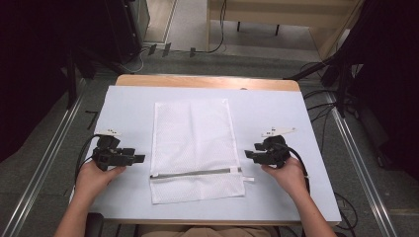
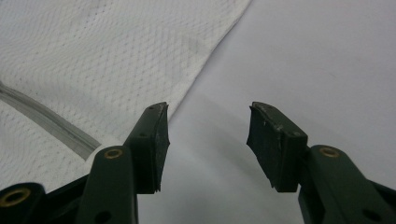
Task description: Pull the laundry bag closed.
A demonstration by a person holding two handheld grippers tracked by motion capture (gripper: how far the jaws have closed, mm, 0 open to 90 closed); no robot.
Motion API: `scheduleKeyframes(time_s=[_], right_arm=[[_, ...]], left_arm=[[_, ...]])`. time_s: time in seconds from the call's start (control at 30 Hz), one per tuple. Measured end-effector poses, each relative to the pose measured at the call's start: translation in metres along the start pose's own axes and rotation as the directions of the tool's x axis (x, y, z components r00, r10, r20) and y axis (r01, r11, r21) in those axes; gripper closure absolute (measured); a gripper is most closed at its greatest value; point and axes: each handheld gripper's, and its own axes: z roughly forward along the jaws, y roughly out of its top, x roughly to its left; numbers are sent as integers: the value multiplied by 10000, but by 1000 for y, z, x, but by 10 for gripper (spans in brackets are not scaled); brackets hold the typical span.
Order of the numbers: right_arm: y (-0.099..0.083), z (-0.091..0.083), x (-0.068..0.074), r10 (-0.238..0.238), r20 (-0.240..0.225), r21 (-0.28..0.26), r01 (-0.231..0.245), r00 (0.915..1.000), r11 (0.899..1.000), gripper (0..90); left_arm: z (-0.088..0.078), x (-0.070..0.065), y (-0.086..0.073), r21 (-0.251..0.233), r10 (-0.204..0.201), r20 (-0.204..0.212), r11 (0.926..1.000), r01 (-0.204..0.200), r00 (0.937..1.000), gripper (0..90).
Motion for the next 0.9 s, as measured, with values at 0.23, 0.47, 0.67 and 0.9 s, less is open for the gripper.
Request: scheduleKeyframes(time_s=[0.23,0.47,0.67,0.9], right_arm=[[0,0,2,8,-78,59,-7,10000,10000,504],[1,-1,7,-166,-101,-34,165,9998,9999,493],[3,-3,13,-118,-217,-90,116,9997,9999,505],[8,-6,25,-359,-373,-160,354,9987,9992,517]], left_arm=[[0,0,0,4,7,5,10000,-7,10000,386],[-1,0,0,-46,2,7,10000,-2,10000,387],[-2,-1,0,-81,40,-28,10000,-40,10000,389],[-3,-1,0,-148,14,-54,9999,-15,10000,391]])
